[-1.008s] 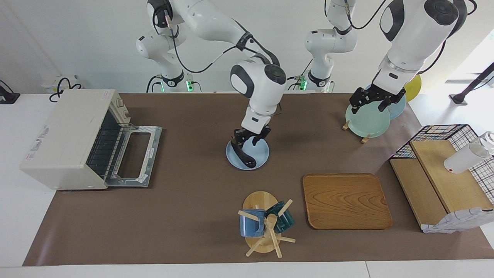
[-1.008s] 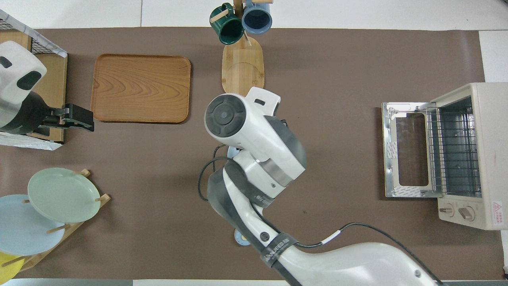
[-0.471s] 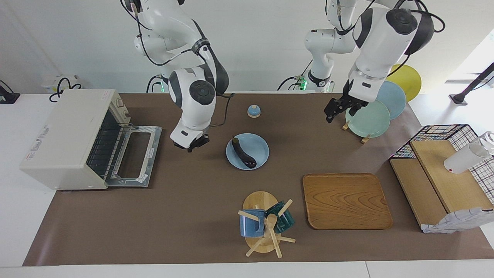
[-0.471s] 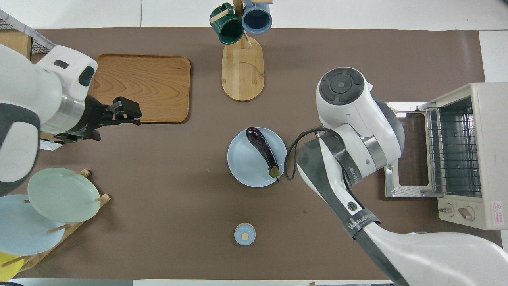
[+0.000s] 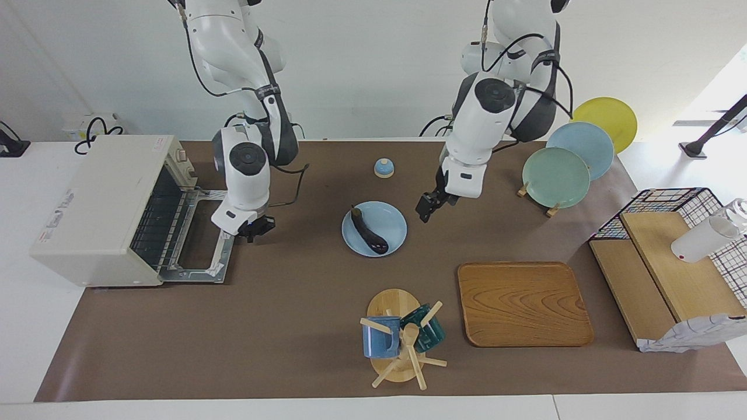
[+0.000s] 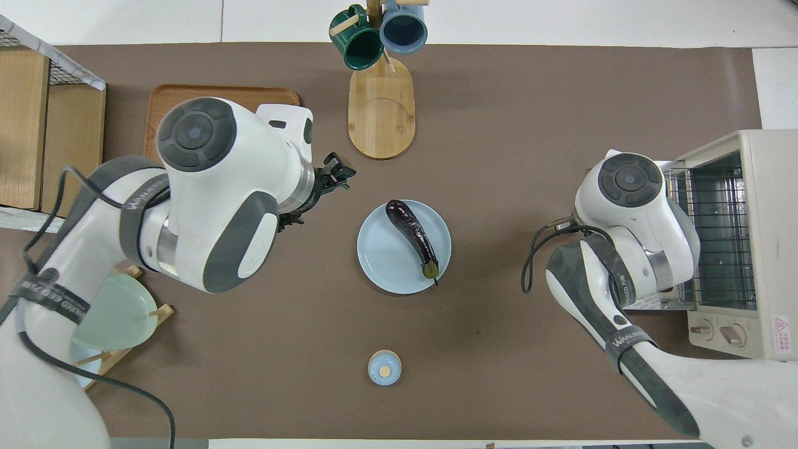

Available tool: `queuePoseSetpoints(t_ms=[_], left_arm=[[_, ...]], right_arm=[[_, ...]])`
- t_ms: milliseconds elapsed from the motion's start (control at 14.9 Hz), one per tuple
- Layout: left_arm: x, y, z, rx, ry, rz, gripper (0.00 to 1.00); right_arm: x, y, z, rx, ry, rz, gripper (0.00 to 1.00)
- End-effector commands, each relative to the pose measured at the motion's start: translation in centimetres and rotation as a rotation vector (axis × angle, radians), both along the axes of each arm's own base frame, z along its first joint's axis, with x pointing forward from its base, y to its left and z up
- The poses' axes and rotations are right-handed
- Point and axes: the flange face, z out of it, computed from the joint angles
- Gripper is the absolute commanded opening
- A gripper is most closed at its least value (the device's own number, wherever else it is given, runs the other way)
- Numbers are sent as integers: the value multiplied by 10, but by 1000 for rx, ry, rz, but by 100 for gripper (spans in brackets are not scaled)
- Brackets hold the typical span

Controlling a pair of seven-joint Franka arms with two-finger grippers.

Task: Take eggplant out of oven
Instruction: 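Grasp the eggplant with the left gripper while the right gripper withdraws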

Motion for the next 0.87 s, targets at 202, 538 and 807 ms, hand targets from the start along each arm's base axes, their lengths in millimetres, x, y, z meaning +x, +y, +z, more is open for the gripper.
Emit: queuePoseSetpoints(t_ms=[202, 538, 807], left_arm=[[2, -75, -74, -44, -17, 91, 100], [-21, -114, -112, -42, -17, 98, 100], [-36, -118, -125, -12, 3, 77, 100]], right_arm=[[-12, -25, 1, 11, -21, 13, 0], [-14, -41, -6, 25, -43, 0, 0], [5, -47, 29, -8, 35, 103, 0]])
